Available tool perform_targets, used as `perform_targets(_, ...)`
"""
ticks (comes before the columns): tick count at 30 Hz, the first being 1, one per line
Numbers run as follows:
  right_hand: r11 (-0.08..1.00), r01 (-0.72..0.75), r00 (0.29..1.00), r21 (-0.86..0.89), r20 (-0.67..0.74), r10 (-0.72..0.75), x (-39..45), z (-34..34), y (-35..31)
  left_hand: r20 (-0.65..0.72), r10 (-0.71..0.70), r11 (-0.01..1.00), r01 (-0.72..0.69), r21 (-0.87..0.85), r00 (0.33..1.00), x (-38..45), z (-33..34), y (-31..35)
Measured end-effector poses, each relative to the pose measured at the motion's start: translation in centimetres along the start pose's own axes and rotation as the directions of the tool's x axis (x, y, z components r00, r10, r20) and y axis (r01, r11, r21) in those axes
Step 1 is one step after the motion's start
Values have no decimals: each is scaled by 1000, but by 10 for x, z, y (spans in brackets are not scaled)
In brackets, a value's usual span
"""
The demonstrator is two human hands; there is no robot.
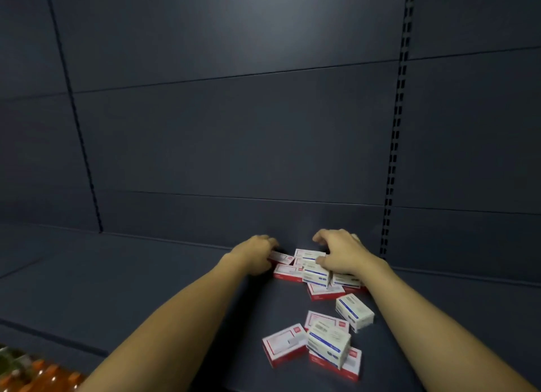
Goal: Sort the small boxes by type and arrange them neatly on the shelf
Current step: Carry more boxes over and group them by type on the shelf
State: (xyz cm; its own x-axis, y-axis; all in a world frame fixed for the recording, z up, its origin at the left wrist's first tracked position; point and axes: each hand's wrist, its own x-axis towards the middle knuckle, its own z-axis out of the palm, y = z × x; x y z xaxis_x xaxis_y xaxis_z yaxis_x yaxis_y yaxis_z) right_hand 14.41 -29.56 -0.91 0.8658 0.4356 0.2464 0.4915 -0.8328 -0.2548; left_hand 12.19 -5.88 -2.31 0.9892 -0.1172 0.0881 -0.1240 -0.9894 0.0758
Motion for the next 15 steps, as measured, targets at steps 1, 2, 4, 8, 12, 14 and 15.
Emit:
perform_targets(1,1000,-18,1000,5,14,18,2,2,-1,13,29,1000,-29,-11,999,3,2,-1)
perform_targets(2,999,-37,999,13,27,37,2,4,-1,27,57,998,-56,-30,998,6,5,-1)
perform_targets(4,997,-72,997,40,46,70,3,6,-1,39,95,993,-92,-74,995,12,11,-3)
perform_targets(8,995,-83,995,48,63,79,2,2,-4,0,125,984,-124,-126,992,21,18,-9)
perform_targets(12,998,-51,997,-21,64,53,-1,6,-9,-13,141,978,-141,-155,990,23,19,-15)
perform_targets(14,999,-53,998,-10,27,53,-2,10,-8,-30,159,976,-162,-148,987,22,18,-19)
perform_targets(15,999,-51,999,-6,8,51,-2,11,-8,-39,171,975,-175,-136,984,20,17,-21)
